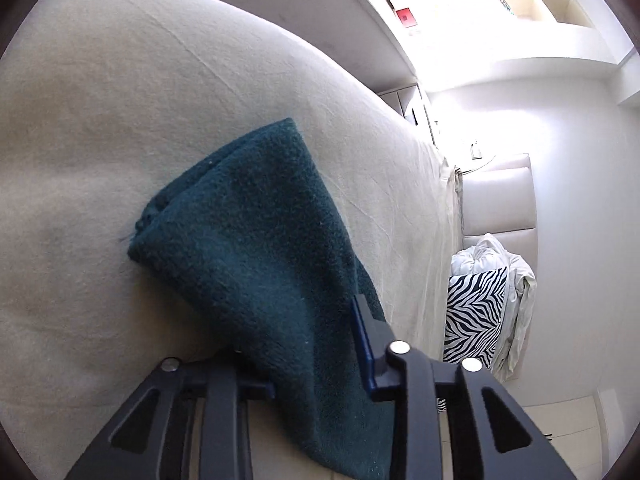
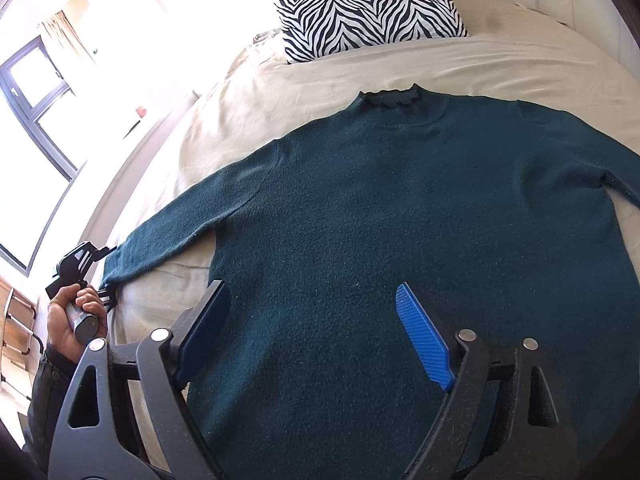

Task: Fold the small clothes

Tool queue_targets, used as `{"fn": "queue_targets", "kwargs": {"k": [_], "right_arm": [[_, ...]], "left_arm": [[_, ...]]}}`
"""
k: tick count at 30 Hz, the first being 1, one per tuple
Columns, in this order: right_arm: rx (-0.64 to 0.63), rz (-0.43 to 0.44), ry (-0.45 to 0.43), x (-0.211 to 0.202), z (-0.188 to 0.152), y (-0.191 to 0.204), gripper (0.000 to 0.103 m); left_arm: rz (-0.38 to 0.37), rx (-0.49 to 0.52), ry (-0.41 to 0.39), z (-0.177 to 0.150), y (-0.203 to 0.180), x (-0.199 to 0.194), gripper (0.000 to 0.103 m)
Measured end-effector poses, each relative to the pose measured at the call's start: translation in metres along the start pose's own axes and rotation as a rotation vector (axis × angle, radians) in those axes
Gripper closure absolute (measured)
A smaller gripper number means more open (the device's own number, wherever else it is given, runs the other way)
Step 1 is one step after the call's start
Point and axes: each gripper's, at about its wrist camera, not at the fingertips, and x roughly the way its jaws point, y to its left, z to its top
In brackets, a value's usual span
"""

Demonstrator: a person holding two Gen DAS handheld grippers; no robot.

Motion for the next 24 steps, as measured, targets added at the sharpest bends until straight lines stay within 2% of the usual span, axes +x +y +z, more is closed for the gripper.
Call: {"fn": "queue_targets", "kwargs": {"k": [1, 2, 4, 6, 8, 11, 15, 17, 18, 19, 21, 22, 23, 24], "right_arm": [[0.002, 0.001, -0.002, 0.000, 0.000, -0.004, 0.029], [0.005, 0.002, -0.004, -0.001, 0.000, -0.009, 0.034], [0.020, 0.003, -0.011, -0.003, 0.001, -0.021, 0.038], [0.052, 0.001, -0.019, -0.008, 0.001, -0.037, 0.041], [0.090, 0.003, -0.027, -0.012, 0.002, -0.055, 0.044], [0.148, -0.001, -0.044, -0.021, 0.003, -0.085, 0.044], [0.225, -0.009, -0.055, -0.031, 0.003, -0.127, 0.044], [0.255, -0.016, -0.045, -0.030, 0.002, -0.146, 0.044], [0.270, -0.019, -0.037, -0.030, 0.000, -0.155, 0.044], [0.287, -0.015, -0.031, -0.028, -0.001, -0.164, 0.044], [0.302, -0.013, -0.018, -0.023, -0.002, -0.178, 0.044], [0.303, -0.011, -0.013, -0.020, -0.002, -0.183, 0.044], [0.302, -0.005, -0.007, -0.015, -0.001, -0.186, 0.044], [0.305, 0.007, 0.002, -0.008, 0.001, -0.186, 0.044]], "left_arm": [[0.010, 0.041, 0.002, -0.003, -0.010, 0.001, 0.091], [0.020, 0.106, -0.005, -0.009, -0.023, -0.001, 0.095], [0.019, 0.270, -0.007, -0.032, -0.059, -0.005, 0.095], [-0.004, 0.446, 0.020, -0.069, -0.103, -0.003, 0.095], [-0.021, 0.647, 0.060, -0.122, -0.149, 0.002, 0.095], [-0.052, 0.933, 0.140, -0.222, -0.198, 0.018, 0.095], [-0.021, 1.146, 0.258, -0.339, -0.199, 0.059, 0.092], [0.065, 1.248, 0.322, -0.379, -0.187, 0.086, 0.075], [0.103, 1.279, 0.349, -0.391, -0.178, 0.093, 0.071], [0.110, 1.290, 0.358, -0.397, -0.168, 0.091, 0.067], [0.074, 1.303, 0.337, -0.397, -0.160, 0.076, 0.053], [0.066, 1.309, 0.323, -0.396, -0.159, 0.068, 0.036], [0.056, 1.321, 0.302, -0.393, -0.159, 0.061, 0.024], [0.045, 1.343, 0.277, -0.393, -0.159, 0.052, 0.021]]}}
